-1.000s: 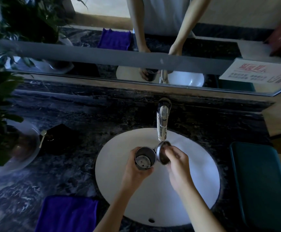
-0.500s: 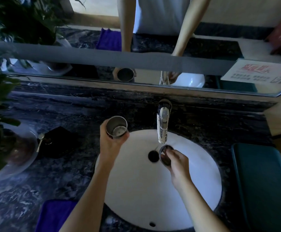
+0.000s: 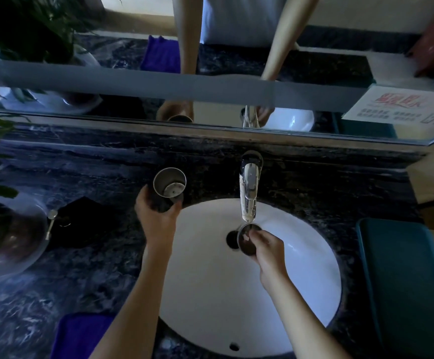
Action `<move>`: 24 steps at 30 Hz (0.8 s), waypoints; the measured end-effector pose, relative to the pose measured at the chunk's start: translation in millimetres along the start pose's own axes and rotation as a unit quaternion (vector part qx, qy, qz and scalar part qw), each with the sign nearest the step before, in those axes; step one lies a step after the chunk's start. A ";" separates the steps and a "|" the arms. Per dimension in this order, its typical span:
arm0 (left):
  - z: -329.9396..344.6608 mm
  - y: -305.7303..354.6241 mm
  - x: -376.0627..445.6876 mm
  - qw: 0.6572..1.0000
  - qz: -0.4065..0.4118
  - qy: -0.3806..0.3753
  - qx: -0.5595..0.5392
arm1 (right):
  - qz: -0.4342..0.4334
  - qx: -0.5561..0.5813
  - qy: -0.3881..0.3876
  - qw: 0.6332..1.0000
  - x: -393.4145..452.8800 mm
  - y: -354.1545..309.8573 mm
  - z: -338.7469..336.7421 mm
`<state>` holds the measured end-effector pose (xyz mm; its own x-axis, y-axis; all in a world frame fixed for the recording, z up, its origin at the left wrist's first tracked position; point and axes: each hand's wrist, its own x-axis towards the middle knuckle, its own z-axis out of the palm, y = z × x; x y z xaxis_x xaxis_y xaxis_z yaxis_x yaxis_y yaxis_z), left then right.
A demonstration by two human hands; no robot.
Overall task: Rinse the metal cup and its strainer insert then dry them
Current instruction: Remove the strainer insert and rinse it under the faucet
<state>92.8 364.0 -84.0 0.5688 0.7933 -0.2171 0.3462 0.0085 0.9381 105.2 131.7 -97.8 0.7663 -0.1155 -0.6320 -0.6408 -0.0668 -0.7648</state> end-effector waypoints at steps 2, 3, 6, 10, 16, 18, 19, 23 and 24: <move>3.5 -6.0 -31.5 0.999 -0.017 0.049 0.013 | -0.008 -0.021 -0.002 1.000 2.6 -2.8 2.4; 8.2 -8.9 -49.7 0.999 -0.030 0.019 0.026 | -0.011 -0.029 -0.002 1.000 3.7 -3.9 4.1; 36.4 -15.6 -84.1 0.969 -0.079 -0.230 0.037 | -0.022 -0.071 -0.002 0.997 8.4 -4.0 7.7; 63.7 -16.1 -95.0 0.931 -0.120 -0.346 0.004 | -0.050 -0.124 -0.020 0.991 9.9 -11.7 7.1; 70.9 -24.7 -90.2 0.925 -0.177 -0.329 -0.064 | -0.063 -0.109 -0.065 0.990 12.1 -18.7 -3.9; 72.5 -23.7 -90.7 0.923 -0.191 -0.325 -0.078 | -0.058 -0.093 -0.067 0.992 12.6 -21.4 -7.2; 73.3 -23.0 -91.6 0.921 -0.197 -0.325 -0.089 | -0.059 -0.083 -0.062 0.993 11.9 -23.8 -8.7; 75.4 -21.4 -95.3 0.913 -0.214 -0.325 -0.123 | -0.062 -0.047 -0.062 0.995 7.7 -26.8 -12.1; 75.8 -21.2 -95.7 0.912 -0.216 -0.325 -0.128 | -0.062 -0.039 -0.067 0.995 7.2 -26.1 -12.6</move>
<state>87.6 241.7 -103.6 0.7706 0.1551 -0.6182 0.5053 0.4425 0.7409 126.8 120.1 -80.8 0.8351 0.0316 -0.5492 -0.5393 -0.1495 -0.8287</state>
